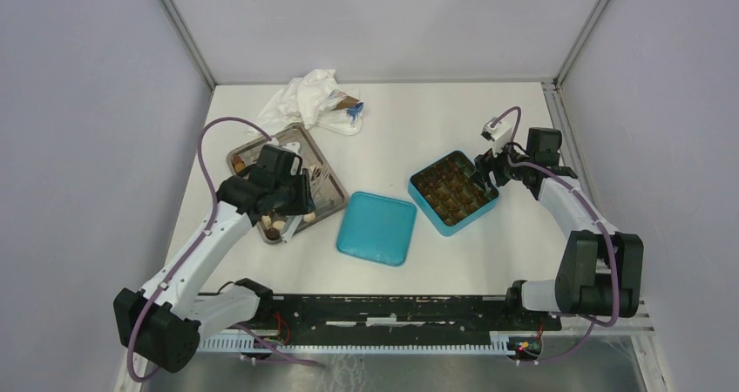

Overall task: Pack the chocolate
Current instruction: Pick up the fake chocolate from the plate, then pick up the packing box from the center of the board.

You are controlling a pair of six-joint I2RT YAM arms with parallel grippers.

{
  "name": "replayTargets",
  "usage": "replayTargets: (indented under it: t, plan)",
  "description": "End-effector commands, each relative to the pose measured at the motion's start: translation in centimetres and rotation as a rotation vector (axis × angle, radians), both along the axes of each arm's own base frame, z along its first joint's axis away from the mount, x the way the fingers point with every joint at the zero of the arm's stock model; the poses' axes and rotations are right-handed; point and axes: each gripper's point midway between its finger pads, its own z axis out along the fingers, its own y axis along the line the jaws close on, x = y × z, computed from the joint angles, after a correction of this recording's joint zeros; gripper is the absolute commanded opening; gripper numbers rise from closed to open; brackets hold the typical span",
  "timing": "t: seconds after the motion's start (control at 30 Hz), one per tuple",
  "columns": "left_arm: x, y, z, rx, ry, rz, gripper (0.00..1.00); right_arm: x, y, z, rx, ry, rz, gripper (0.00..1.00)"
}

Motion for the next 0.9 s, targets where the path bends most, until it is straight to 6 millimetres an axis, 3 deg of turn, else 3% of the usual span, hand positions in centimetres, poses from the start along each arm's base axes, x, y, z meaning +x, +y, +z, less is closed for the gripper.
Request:
replayTargets:
  t: [0.0, 0.13, 0.43, 0.6, 0.87]
  plan:
    - [1.1, -3.6, 3.8, -0.187, -0.119, -0.047, 0.02, 1.8, -2.5, -0.6, -0.151, -0.009, -0.076, 0.75]
    - [0.9, -5.1, 4.6, -0.242, -0.145, -0.087, 0.02, 2.6, -3.4, -1.6, -0.208, 0.016, -0.117, 0.74]
    - [0.3, -7.8, 4.7, -0.284, -0.161, -0.142, 0.02, 4.1, -2.6, -2.5, -0.201, 0.047, -0.121, 0.65]
    - [-0.1, -9.1, 4.6, -0.290, -0.163, -0.166, 0.02, 3.6, -3.0, -3.4, -0.233, 0.079, -0.118, 0.53]
    - [-0.1, -11.2, 5.2, -0.304, -0.187, -0.207, 0.02, 3.2, -3.4, -5.2, -0.262, 0.140, -0.108, 0.43]
